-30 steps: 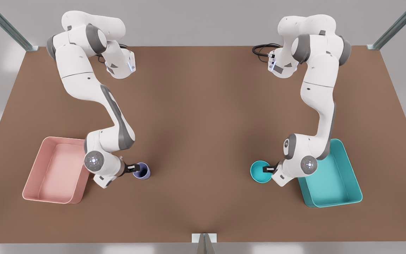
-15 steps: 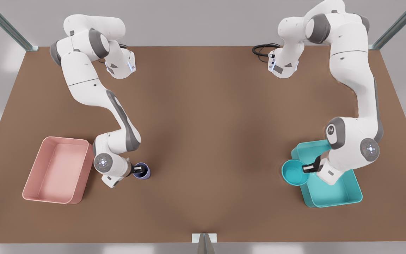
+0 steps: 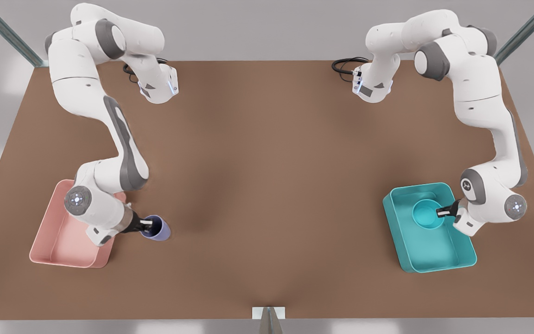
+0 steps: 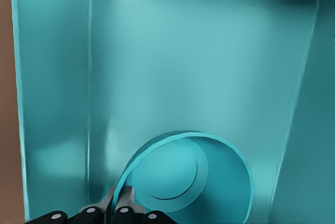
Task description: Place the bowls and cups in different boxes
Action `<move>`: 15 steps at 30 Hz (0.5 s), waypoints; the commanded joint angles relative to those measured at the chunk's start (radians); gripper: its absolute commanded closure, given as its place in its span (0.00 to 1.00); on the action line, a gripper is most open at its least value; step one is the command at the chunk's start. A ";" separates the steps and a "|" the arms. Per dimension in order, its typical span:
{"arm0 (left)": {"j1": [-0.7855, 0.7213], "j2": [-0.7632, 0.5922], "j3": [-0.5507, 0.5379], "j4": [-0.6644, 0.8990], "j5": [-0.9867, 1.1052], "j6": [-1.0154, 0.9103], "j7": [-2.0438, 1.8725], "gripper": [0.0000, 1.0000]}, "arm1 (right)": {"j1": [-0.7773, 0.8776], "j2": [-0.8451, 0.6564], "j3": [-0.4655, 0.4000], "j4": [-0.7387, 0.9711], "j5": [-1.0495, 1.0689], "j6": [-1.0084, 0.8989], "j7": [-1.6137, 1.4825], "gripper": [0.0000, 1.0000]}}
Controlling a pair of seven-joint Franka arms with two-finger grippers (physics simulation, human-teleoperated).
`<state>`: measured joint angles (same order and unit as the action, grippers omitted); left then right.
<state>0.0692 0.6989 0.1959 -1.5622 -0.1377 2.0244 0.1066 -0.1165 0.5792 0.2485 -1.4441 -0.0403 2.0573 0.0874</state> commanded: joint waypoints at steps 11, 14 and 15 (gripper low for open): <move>-0.131 -0.412 -0.044 0.079 0.244 -0.337 -0.013 0.00 | -0.252 0.106 -0.143 0.100 -0.082 -0.121 -0.600 0.79; -0.143 -0.434 -0.208 0.197 0.201 -0.599 -0.122 0.00 | -0.247 0.136 -0.143 0.094 -0.072 -0.071 -0.591 0.79; -0.143 -0.434 -0.227 0.235 0.196 -0.662 -0.120 0.00 | -0.247 0.146 -0.141 0.096 -0.072 -0.069 -0.591 0.79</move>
<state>-0.0810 0.2700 -0.0114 -1.3512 0.0313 1.6682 0.1558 -0.3651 0.7246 0.1073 -1.3497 -0.1121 1.9474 -0.2421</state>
